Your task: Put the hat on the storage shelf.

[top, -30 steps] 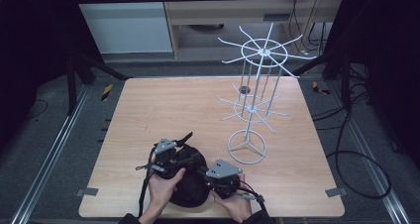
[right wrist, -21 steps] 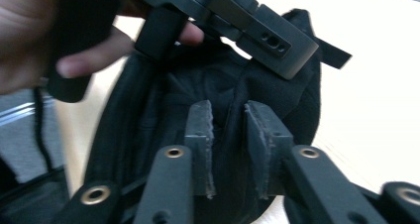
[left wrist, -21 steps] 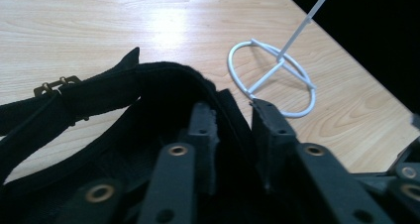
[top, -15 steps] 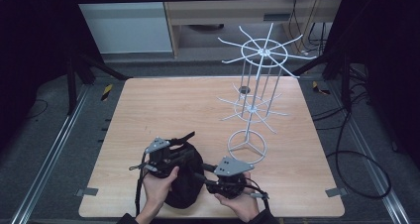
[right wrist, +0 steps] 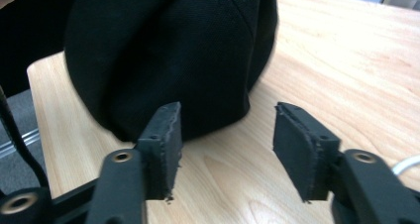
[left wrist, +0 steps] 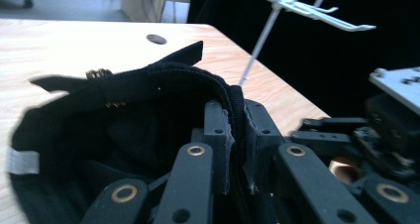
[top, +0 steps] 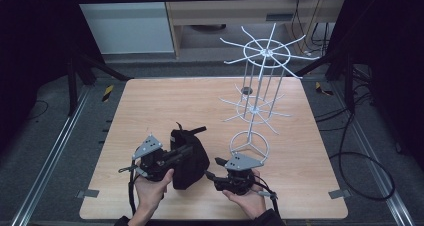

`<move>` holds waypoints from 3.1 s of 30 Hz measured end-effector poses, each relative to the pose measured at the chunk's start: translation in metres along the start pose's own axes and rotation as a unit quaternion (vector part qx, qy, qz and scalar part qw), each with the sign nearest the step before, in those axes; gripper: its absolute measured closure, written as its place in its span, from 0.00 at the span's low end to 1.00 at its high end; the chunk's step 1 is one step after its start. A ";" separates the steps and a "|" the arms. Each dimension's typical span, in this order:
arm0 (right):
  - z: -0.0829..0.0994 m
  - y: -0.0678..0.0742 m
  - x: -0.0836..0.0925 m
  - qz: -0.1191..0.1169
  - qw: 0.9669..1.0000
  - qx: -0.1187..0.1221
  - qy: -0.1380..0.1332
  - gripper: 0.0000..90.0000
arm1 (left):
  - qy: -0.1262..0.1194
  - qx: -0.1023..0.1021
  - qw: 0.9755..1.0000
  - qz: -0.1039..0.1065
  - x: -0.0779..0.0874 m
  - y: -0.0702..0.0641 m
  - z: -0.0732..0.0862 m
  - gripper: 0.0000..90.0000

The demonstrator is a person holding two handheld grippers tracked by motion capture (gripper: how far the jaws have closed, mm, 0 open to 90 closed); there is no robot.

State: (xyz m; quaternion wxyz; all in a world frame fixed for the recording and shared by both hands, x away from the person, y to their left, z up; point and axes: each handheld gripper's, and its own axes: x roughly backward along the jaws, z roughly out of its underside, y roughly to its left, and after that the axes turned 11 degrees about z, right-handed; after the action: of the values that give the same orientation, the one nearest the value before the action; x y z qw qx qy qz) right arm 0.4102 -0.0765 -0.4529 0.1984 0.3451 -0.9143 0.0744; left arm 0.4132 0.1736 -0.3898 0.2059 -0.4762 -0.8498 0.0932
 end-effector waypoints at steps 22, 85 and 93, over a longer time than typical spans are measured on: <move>-0.011 -0.005 0.007 -0.031 1.000 0.000 -0.001 0.98 | -0.003 -0.041 0.999 0.024 0.002 -0.005 -0.002 0.90; 0.019 -0.027 0.018 0.082 0.995 0.025 0.046 0.51 | 0.168 0.032 0.957 -0.234 0.056 0.116 0.067 0.73; 0.020 -0.042 0.033 0.100 0.994 0.006 0.039 0.49 | 0.115 0.015 0.964 -0.238 0.073 0.100 0.051 0.58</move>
State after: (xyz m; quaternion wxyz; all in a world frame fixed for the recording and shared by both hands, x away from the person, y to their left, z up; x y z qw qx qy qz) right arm 0.4091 -0.1329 -0.4578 0.2233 0.2501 -0.9353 0.1131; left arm 0.4340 0.2898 -0.4517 0.3258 -0.2650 -0.9076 -0.0012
